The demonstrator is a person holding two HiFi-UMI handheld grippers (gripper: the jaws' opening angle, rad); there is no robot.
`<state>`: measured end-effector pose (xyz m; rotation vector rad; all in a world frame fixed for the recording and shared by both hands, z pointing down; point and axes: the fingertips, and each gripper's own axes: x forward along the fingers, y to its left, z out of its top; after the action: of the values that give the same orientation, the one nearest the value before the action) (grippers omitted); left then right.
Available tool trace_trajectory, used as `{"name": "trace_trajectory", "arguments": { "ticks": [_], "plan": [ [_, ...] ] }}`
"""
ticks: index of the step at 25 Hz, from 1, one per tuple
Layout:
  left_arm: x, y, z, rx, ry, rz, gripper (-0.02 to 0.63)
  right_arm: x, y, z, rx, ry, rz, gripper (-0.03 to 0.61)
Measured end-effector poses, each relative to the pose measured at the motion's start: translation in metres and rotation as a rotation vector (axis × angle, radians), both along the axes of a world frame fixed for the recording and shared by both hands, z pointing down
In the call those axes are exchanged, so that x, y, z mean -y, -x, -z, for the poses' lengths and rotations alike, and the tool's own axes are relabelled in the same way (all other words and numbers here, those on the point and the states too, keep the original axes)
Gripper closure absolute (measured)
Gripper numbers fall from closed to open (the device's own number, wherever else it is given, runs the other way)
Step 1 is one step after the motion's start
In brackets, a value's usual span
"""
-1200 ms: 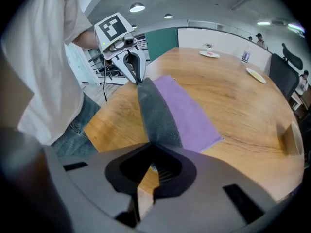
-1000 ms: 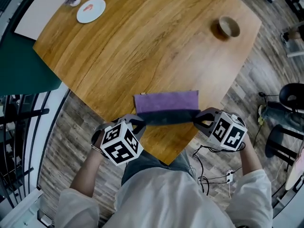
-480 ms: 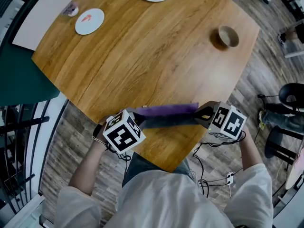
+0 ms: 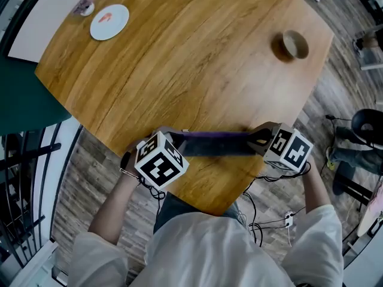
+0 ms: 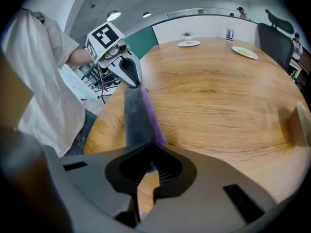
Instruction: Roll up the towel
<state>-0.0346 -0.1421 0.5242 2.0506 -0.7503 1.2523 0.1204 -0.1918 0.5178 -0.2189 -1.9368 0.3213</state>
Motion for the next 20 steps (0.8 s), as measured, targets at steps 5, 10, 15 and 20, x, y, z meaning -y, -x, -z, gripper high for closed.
{"name": "trace_trajectory", "arguments": {
  "ticks": [5, 10, 15, 20],
  "plan": [
    [0.012, 0.004, -0.002, 0.035, -0.052, 0.019, 0.588, 0.004, 0.0, -0.003, 0.006, -0.01, -0.038, 0.557],
    [0.017, 0.004, -0.007, 0.1, -0.115, -0.005, 0.584, 0.005, 0.0, -0.009, 0.002, -0.031, -0.06, 0.557],
    [0.018, 0.003, -0.01, 0.125, -0.153, 0.001, 0.581, 0.004, 0.001, -0.015, -0.005, -0.057, -0.067, 0.555],
    [0.019, 0.006, -0.01, 0.092, -0.145, 0.054, 0.572, 0.005, 0.001, -0.015, 0.012, -0.091, -0.087, 0.551]
  ]
}}
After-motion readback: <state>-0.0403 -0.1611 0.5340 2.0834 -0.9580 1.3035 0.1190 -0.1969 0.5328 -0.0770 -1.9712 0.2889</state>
